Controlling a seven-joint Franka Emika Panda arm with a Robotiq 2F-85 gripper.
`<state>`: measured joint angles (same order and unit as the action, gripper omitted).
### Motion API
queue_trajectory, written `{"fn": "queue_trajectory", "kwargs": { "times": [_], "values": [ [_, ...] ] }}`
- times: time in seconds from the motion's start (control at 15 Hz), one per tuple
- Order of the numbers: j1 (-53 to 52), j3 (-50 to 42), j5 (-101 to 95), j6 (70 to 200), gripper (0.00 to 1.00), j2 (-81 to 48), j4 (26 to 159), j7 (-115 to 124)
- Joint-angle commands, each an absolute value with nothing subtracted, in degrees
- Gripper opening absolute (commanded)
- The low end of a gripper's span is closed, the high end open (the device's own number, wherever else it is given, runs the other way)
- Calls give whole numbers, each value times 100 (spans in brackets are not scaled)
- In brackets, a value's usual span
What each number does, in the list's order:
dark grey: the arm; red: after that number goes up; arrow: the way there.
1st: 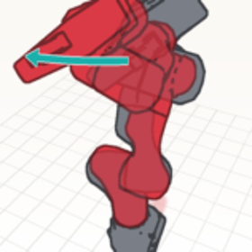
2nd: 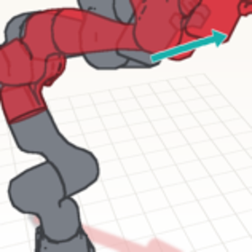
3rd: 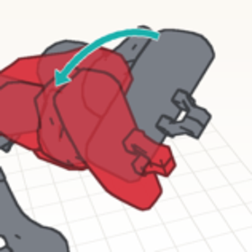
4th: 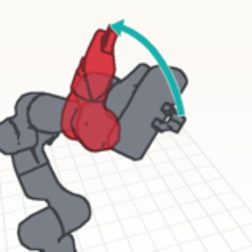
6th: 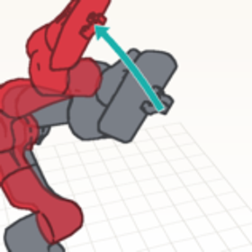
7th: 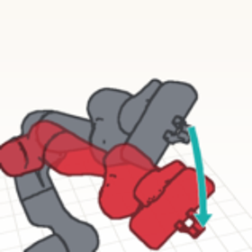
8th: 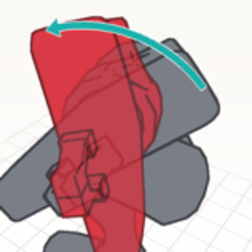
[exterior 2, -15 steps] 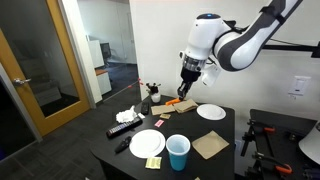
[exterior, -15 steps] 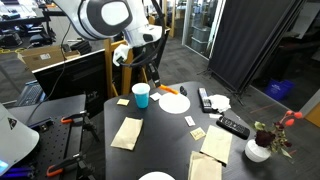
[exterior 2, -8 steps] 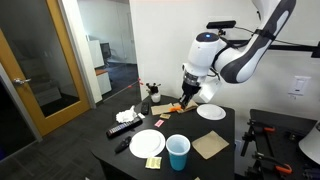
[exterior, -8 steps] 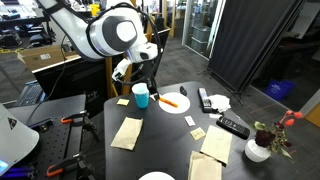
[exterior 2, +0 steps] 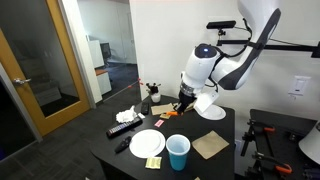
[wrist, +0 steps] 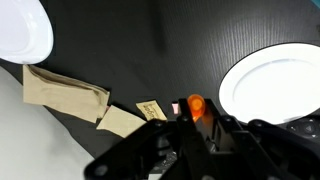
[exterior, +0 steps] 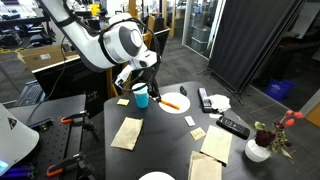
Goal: Remove the marker from the cup and put it on the table
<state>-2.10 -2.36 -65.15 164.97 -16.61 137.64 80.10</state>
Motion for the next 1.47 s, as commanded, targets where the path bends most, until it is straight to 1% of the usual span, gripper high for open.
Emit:
{"fn": "queue_trajectory", "kwargs": {
  "times": [0.0,0.53,1.4],
  "values": [
    [-392,-434,-7211,16668,5,-2045,13439,8933],
    [-360,-415,-8231,16723,5,-2794,12992,10191],
    [-196,-479,-9269,16815,5,-3432,12503,10836]
  ]
}}
